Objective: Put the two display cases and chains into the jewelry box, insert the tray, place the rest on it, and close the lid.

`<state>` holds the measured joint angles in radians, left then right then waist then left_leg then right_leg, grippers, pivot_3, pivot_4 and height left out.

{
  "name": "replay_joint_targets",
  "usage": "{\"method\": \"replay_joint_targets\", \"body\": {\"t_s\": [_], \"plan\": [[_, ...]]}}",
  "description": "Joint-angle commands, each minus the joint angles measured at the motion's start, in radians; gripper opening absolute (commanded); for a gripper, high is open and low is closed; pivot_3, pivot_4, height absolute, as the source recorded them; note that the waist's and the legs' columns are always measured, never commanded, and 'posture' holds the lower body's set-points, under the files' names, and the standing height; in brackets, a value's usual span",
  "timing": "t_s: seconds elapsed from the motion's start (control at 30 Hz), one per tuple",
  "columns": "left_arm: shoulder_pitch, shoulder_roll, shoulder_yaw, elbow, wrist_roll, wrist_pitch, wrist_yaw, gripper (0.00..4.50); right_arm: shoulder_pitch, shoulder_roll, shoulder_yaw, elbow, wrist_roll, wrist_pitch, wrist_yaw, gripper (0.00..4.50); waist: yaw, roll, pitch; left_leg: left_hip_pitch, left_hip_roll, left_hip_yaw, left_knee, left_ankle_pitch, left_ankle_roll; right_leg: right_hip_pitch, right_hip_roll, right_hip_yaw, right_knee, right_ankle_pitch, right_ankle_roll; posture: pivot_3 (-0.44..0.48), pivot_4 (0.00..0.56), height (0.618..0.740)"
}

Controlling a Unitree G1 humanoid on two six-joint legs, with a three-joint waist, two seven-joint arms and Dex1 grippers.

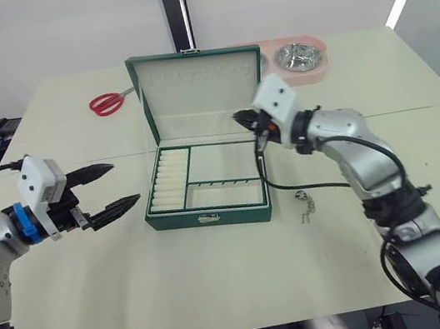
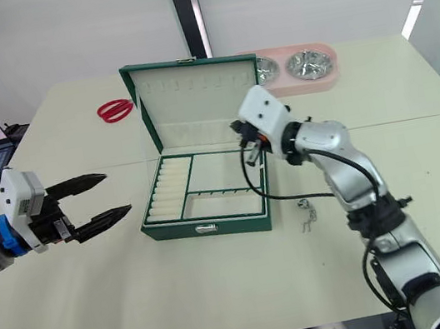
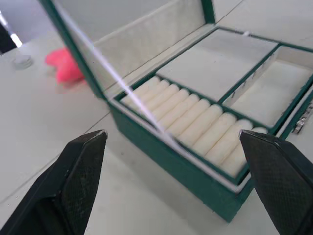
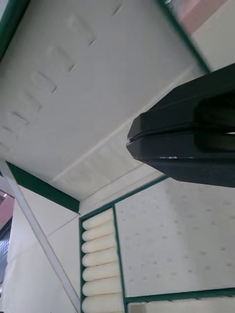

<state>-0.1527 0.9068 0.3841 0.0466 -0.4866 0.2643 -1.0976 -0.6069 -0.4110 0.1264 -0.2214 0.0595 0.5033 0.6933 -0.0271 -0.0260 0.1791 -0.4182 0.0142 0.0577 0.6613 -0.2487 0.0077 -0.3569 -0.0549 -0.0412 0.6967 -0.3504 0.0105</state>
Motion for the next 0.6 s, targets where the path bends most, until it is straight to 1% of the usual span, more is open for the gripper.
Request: {"method": "replay_joint_targets", "body": {"t_s": [0.03, 0.1, 0.2, 0.27, 0.33, 0.37, 0.47, 0.6], "plan": [[0.057, -0.020, 0.087, 0.051, 0.030, -0.070, 0.060, 4.50, 0.179, -0.113, -0.166, -0.161, 0.063, -0.055, 0.050, 0.05, 0.000, 0.000, 0.000, 0.000, 0.000, 0.000, 0.000, 0.000, 0.000, 0.000, 0.000, 0.000, 0.000, 0.000, 0.000, 0.000, 0.150, 0.740], [0.078, -0.035, 0.108, 0.080, 0.041, -0.118, 0.076, 4.50, 0.280, -0.159, -0.238, -0.199, 0.105, -0.074, 0.071, 0.05, 0.001, 0.000, 0.000, 0.000, 0.000, 0.000, 0.000, -0.002, 0.003, 0.000, 0.000, 0.000, -0.001, 0.000, 0.000, 0.000, 0.150, 0.740], [0.111, -0.056, 0.136, 0.134, 0.045, -0.155, 0.100, 4.50, 0.466, -0.210, -0.359, -0.197, 0.157, -0.096, 0.107, 0.05, -0.001, -0.001, 0.000, 0.002, 0.000, 0.000, 0.000, -0.002, 0.004, 0.003, 0.000, 0.000, 0.000, 0.000, 0.000, 0.000, 0.150, 0.740], [0.132, -0.067, 0.147, 0.157, 0.043, -0.168, 0.110, 4.50, 0.548, -0.231, -0.406, -0.187, 0.176, -0.113, 0.119, 0.05, -0.004, -0.001, 0.000, 0.005, 0.001, 0.000, 0.000, -0.002, 0.004, 0.005, 0.000, 0.000, -0.001, 0.000, 0.000, 0.000, 0.150, 0.740], [0.174, -0.075, 0.159, 0.180, 0.045, -0.178, 0.111, 4.50, 0.633, -0.237, -0.460, -0.174, 0.186, -0.140, 0.118, 0.41, -0.007, -0.001, 0.000, 0.005, 0.001, 0.000, -0.001, -0.002, 0.004, 0.005, 0.000, 0.000, -0.001, 0.000, 0.000, 0.000, 0.150, 0.740], [0.186, -0.077, 0.162, 0.186, 0.044, -0.181, 0.113, 4.50, 0.657, -0.239, -0.474, -0.170, 0.190, -0.149, 0.117, 0.52, -0.007, -0.001, 0.000, 0.005, 0.001, 0.000, -0.001, -0.002, 0.004, 0.005, 0.000, 0.000, 0.000, 0.000, 0.000, 0.000, 0.150, 0.740], [0.225, -0.084, 0.186, 0.214, 0.040, -0.189, 0.135, 4.50, 0.763, -0.251, -0.513, -0.158, 0.177, -0.207, 0.130, 1.32, -0.004, -0.001, 0.000, 0.005, 0.001, 0.000, -0.001, -0.002, 0.004, 0.004, 0.000, 0.000, 0.000, 0.000, 0.000, 0.000, 0.150, 0.740], [0.249, -0.086, 0.197, 0.227, 0.032, -0.197, 0.134, 4.50, 0.847, -0.253, -0.533, -0.154, 0.191, -0.236, 0.137, 2.42, -0.001, -0.002, -0.001, 0.005, 0.001, 0.000, 0.000, -0.002, 0.004, 0.005, 0.000, 0.000, -0.001, 0.000, 0.000, 0.000, 0.150, 0.740]]}}
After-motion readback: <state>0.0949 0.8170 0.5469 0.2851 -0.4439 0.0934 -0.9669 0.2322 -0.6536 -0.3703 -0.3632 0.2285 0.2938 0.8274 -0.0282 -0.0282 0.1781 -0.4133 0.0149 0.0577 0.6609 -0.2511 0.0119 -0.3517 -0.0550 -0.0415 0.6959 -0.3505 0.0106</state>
